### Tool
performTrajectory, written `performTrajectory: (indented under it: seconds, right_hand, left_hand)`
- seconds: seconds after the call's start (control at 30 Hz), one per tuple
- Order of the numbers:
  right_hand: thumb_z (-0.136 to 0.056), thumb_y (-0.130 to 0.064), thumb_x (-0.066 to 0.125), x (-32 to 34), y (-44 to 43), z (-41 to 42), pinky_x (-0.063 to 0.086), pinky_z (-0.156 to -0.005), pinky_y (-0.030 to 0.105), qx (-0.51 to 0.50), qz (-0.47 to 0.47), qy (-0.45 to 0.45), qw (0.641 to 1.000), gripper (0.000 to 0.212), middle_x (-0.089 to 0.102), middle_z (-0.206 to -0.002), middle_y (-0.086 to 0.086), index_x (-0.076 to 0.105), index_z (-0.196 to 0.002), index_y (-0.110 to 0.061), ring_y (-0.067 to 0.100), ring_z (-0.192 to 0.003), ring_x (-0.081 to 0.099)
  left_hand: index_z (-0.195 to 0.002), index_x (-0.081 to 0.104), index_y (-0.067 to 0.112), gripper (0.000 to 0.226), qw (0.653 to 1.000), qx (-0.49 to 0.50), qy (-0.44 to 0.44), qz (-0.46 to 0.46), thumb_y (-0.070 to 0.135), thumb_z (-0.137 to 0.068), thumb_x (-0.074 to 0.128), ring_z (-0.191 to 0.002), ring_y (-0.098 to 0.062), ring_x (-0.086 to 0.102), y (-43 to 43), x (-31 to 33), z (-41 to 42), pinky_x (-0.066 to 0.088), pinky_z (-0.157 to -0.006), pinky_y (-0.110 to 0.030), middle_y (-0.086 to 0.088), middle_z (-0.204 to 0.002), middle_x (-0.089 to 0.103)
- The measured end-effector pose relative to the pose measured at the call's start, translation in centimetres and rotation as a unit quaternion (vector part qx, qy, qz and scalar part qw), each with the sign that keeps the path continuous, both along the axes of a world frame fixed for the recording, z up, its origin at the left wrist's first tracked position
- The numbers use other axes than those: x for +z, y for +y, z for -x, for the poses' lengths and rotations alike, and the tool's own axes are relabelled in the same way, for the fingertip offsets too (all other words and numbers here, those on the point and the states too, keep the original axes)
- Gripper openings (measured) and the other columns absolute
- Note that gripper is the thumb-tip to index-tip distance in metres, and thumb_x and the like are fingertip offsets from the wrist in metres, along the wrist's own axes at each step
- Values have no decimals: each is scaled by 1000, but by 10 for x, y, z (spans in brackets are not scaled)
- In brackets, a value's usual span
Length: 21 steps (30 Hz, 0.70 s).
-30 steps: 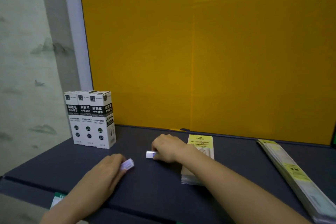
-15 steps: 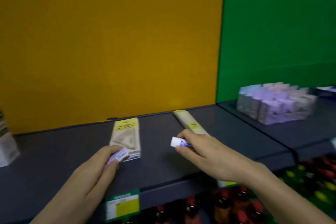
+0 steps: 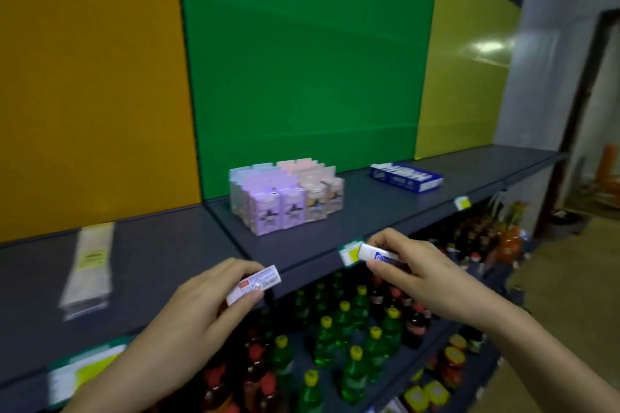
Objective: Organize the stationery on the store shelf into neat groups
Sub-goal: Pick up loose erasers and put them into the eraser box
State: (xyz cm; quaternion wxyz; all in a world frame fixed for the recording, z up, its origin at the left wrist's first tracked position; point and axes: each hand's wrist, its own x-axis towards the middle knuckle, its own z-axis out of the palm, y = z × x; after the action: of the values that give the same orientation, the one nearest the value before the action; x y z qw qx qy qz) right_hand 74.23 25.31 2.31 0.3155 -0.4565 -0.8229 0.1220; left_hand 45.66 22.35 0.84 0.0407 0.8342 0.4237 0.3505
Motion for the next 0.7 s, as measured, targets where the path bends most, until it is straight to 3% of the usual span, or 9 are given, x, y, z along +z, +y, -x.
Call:
performTrajectory:
  seconds: [0.07,0.2,0.47,0.6,0.7]
  right_hand:
    - [-92,-30,52,2,8,-44,34,-51,16,-9,7,8,1000,11,52,-67,-5,52,-93,-19,4,-56,43]
    - [-92,-30,52,-1,28,-122,35,-54,15,-15,14,7,1000,12,55,-72,-6,55,-98,-20,3,-59,47]
    - [-94,-31,49,-9,85,-224,35,-56,15,-23,28,11,999,15,53,-71,-7,55,-102,-19,3,-61,46]
    - [-94,-32,48,-15,131,-263,36,-61,18,-25,18,14,999,14,57,-82,-4,55,-100,-21,4,-69,47]
    - [-94,-32,49,-12,172,-288,35,-63,17,-17,7,5,1000,15,57,-82,-7,55,-99,-19,5,-71,48]
  left_hand:
    - [-101,55,37,36,1000,-11,5,11,59,-81,36,-91,3,57,17,1,-52,42,-80,-18,19,-97,62]
    - [-97,58,34,37,999,-25,-25,8,59,-77,41,-88,4,57,56,-7,-141,42,-76,-16,19,-95,63]
    - [-100,56,36,37,999,-54,5,-1,59,-78,37,-87,5,54,130,-2,-258,41,-72,-14,21,-93,61]
    - [-101,51,33,15,997,-66,31,-12,38,-88,46,-85,7,48,177,1,-300,36,-73,-10,22,-90,50]
    - [-92,45,31,7,997,-65,33,31,28,-90,50,-70,0,49,218,9,-326,35,-62,-15,24,-76,56]
